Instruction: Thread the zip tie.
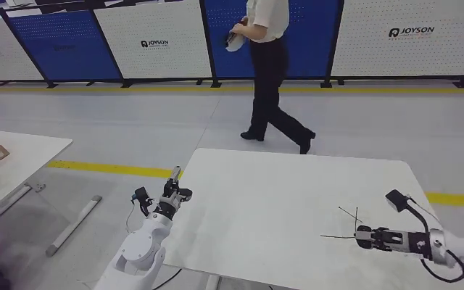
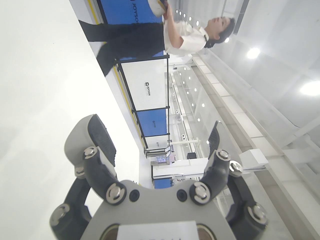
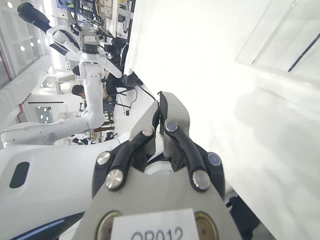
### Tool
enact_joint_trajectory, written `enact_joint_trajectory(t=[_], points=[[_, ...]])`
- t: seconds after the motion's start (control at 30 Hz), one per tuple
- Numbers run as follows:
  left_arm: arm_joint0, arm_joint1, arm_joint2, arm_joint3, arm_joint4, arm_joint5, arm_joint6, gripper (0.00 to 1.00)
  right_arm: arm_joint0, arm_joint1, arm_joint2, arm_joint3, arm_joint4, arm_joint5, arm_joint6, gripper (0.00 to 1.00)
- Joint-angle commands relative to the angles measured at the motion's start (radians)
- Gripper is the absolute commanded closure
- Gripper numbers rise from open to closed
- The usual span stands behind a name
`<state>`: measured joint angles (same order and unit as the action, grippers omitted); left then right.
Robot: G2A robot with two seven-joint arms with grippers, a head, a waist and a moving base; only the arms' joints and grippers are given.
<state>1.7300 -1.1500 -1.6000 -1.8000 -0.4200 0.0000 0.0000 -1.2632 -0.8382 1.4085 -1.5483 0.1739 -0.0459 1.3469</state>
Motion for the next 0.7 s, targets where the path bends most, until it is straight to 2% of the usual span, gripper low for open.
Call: enact_joint_trajectory(t=[0.0,0.6,0.67], points=[[0.000,0.000,0.000,0.000,0.000,0.000,0.000,0.00,0.000,0.000,0.001,0.000,-0.001,0.000,-0.001,1.00],[0.000,0.000,0.000,0.000,0.000,0.000,0.000,0.00,-0.001,0.000,0.001,-0.001,-0.001,-0.001,-0.009,1.00],[0.000,0.000,0.000,0.000,0.000,0.000,0.000,0.00,-0.009,-0.004,-0.007,-0.037,0.015,-0.022,-0.047,1.00]])
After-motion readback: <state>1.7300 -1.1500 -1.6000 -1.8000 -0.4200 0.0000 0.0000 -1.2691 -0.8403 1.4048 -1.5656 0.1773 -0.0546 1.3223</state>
